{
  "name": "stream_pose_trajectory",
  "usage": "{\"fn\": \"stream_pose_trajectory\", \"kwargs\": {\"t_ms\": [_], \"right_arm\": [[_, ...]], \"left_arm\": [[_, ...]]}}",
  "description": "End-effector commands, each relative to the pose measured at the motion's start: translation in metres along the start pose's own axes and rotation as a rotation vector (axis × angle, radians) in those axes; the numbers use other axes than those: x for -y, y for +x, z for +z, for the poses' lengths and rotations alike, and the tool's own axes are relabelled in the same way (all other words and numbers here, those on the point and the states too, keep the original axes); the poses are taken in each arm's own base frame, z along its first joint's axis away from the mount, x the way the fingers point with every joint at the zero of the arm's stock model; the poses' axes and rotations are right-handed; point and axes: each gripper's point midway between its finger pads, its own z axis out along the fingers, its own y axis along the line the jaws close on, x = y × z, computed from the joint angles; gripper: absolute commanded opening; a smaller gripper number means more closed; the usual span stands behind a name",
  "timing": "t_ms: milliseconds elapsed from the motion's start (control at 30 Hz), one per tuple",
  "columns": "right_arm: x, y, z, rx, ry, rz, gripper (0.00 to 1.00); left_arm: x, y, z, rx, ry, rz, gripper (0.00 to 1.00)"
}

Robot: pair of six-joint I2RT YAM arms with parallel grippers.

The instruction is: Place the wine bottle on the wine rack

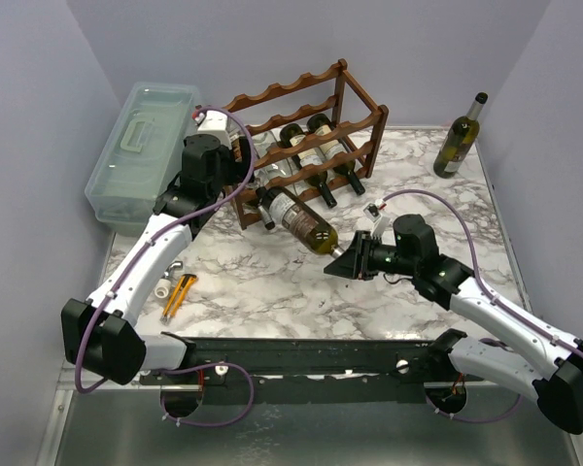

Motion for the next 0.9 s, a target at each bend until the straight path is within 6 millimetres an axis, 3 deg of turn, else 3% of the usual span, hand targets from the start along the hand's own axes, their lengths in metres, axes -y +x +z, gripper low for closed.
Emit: {"fn": "stream_pose_trajectory", "kwargs": {"t_ms": [0,200,400,600,867], "right_arm": [[-0.029,-0.055,-0.011,0.224,-0.024,-0.064,0.01],[-0.014,-0.070,-0.005,0.291,0.048,-0.039,0.01],[-0.026,-0.087,0.007,0.313,0.003,-0.055,0.01],[-0.037,-0.105,0.007,0.365,-0.017,-0.066,0.01],[-0.036,-0.119,0.017,0.375,0.009,-0.064,0.01]], "left_arm": [[0.010,0.012,0.008,-0.018,0.060,-0.011,0.82],[0.009,0.025,0.011,-0.042,0.072,0.031,0.70],[0.008,0.029,0.008,-0.044,0.075,0.044,0.58],[0.008,0.031,0.007,-0.045,0.076,0.048,0.54],[0.010,0.031,0.005,-0.042,0.086,0.050,0.51]]}}
